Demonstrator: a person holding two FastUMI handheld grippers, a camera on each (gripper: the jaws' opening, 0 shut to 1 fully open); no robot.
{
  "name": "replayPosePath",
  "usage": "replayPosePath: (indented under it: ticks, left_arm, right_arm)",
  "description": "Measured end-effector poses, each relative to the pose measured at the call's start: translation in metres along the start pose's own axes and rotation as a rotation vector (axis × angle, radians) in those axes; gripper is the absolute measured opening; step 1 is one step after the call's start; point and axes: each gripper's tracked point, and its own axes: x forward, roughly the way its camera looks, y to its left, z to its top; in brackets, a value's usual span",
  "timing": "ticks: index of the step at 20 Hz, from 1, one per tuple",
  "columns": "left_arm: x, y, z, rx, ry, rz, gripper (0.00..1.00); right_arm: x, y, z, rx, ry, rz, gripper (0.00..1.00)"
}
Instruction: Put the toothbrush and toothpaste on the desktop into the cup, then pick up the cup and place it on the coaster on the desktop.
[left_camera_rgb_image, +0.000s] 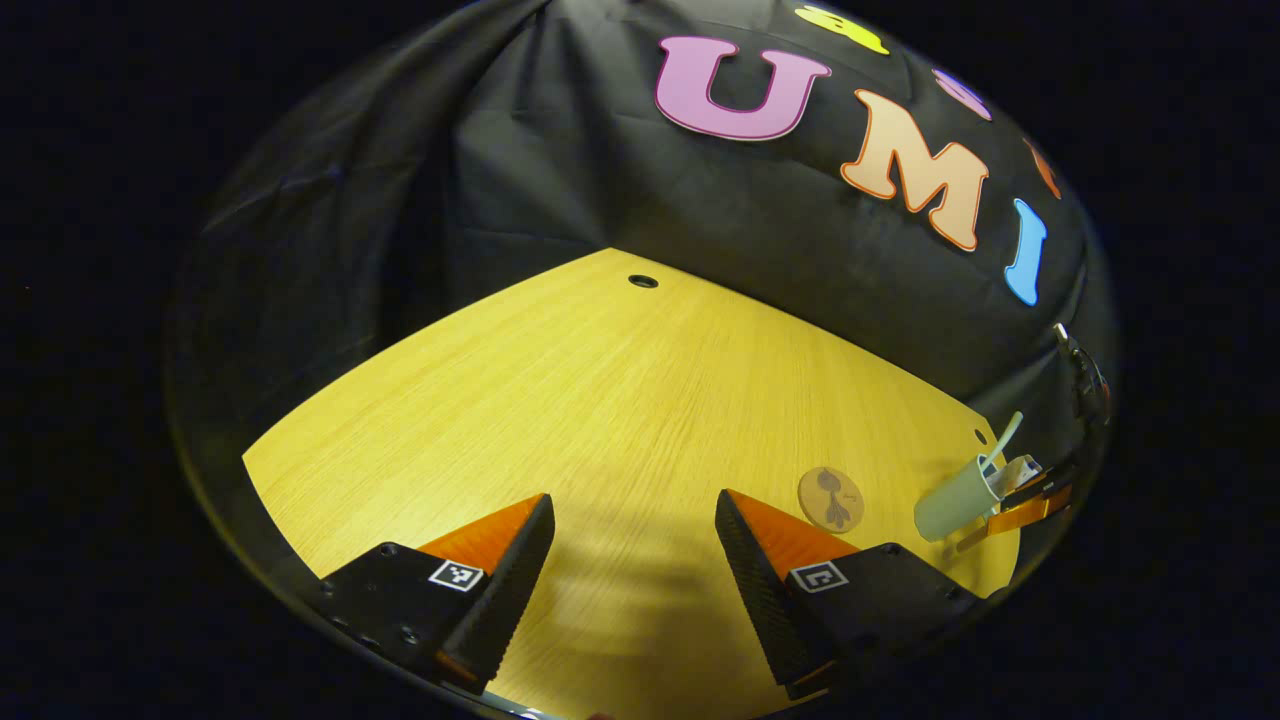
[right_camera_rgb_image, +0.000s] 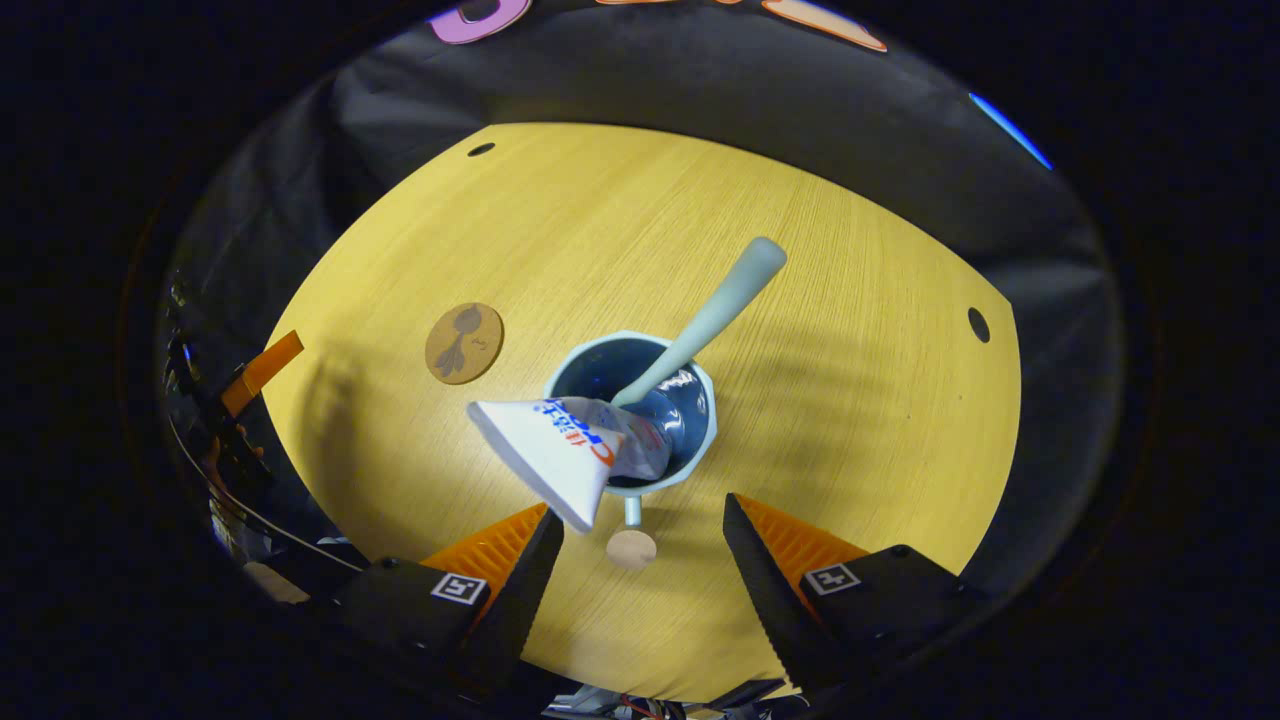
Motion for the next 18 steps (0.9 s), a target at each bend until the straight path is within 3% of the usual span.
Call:
replayPosePath:
  ticks: [2,3,4,5,16,17,18]
  left_arm:
    - [0.005,-0.015,-0.005,0.004,0.016,-0.026,0.95]
    - [0.006,-0.02,-0.007,0.008,0.023,-0.038,0.95]
    - [0.007,-0.025,-0.008,0.011,0.029,-0.049,0.95]
    - [0.008,-0.029,-0.009,0.014,0.034,-0.06,0.95]
    - [0.008,-0.046,-0.019,-0.004,0.06,-0.09,0.95]
    - [0.007,-0.046,-0.02,0.001,0.061,-0.088,0.95]
    - [0.007,-0.045,-0.021,0.003,0.065,-0.084,0.95]
  right_arm:
    - [0.006,-0.003,0.002,-0.026,0.026,-0.012,0.94]
    - [0.009,-0.001,0.004,-0.03,0.036,-0.008,0.99]
    - [0.012,0.0,0.004,-0.03,0.049,-0.004,0.94]
    - [0.014,-0.001,0.004,-0.028,0.065,-0.004,0.97]
    - [0.031,0.0,-0.005,-0.062,0.163,-0.022,0.5]
    - [0.033,0.0,-0.006,-0.066,0.168,-0.033,0.36]
    - [0.035,0.001,-0.007,-0.067,0.176,-0.038,0.33]
